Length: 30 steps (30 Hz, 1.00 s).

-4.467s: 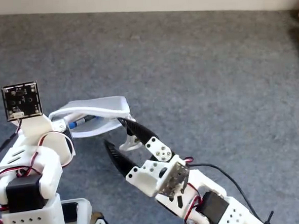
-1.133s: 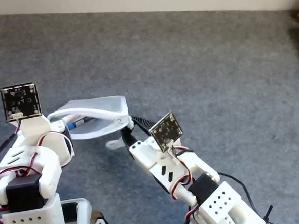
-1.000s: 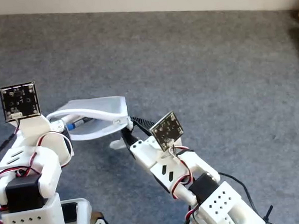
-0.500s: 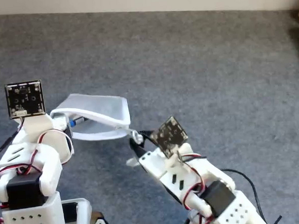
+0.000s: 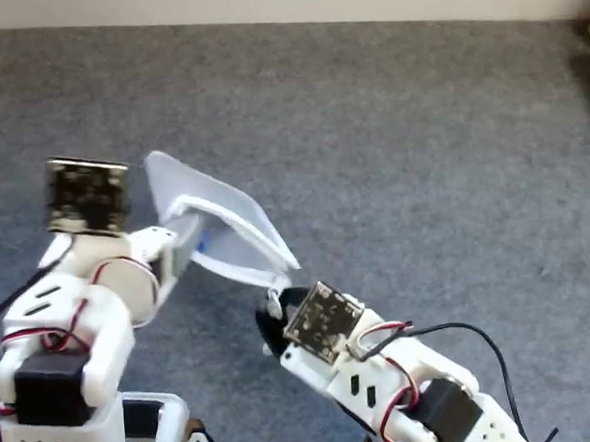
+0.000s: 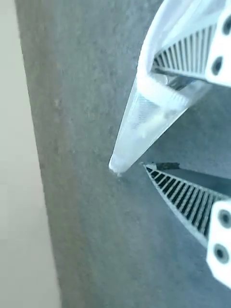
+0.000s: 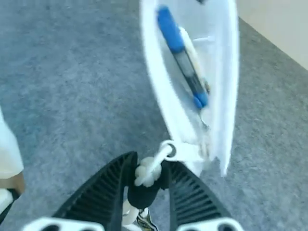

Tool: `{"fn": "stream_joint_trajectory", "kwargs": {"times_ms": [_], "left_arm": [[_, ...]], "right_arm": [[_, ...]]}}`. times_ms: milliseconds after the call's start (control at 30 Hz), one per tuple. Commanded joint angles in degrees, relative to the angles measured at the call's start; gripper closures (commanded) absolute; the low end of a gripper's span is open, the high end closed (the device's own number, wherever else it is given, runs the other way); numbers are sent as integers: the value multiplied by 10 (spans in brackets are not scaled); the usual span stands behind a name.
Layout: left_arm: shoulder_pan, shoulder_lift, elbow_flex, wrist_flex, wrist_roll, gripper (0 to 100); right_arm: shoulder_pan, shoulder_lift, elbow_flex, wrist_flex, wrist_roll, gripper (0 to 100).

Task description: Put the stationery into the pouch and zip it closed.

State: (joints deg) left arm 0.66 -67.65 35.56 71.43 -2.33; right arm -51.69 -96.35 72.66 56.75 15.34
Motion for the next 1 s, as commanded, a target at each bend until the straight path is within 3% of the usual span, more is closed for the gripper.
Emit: {"fn": "stream_joint_trajectory", "kwargs": {"times_ms": [0,233,433,733,967], "left_arm": [[73,4,-31,-40,-11,718],[189,5,-4,-118,-13,719],[283,56,-2,-125,-43,720],[307,137,-70,-126,-45,720],[276,161,-138,-83,-30,737]], "right_arm": [[-26,-35,-25,22,29,995],[-80,-87,-25,72,41,995],[-82,-88,-25,73,41,995],[-81,-89,-25,73,41,995],[-69,-89,-26,58,36,995]]}}
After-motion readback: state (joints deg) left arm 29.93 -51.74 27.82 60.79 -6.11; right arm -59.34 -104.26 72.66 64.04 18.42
